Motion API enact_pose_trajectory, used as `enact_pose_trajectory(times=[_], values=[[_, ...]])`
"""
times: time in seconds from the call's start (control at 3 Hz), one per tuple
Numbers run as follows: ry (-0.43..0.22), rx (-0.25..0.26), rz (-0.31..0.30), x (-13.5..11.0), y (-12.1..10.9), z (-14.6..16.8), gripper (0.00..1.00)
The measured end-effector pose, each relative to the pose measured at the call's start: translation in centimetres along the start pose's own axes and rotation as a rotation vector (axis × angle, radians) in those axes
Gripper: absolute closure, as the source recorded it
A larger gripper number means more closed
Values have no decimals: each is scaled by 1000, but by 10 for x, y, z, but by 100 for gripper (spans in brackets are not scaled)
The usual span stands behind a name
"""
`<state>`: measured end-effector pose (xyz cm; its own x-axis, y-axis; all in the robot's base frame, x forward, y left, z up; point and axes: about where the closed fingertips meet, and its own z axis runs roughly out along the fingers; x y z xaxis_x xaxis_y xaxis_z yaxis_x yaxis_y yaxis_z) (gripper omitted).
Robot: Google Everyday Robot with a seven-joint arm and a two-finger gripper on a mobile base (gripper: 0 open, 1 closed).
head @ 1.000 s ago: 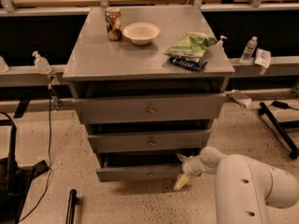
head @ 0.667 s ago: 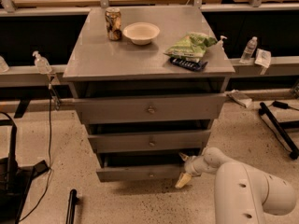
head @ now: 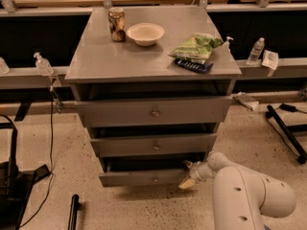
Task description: Open bottom drawer
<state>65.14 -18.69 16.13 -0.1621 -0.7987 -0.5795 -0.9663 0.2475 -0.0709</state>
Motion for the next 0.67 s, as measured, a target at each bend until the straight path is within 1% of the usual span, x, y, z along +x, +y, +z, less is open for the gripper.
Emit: enact_pose_trajectory(times=[0.33,0.67], values=[[1,-1,2,-1,0,-3,51],[1,-1,2,-5,0,-7,49]])
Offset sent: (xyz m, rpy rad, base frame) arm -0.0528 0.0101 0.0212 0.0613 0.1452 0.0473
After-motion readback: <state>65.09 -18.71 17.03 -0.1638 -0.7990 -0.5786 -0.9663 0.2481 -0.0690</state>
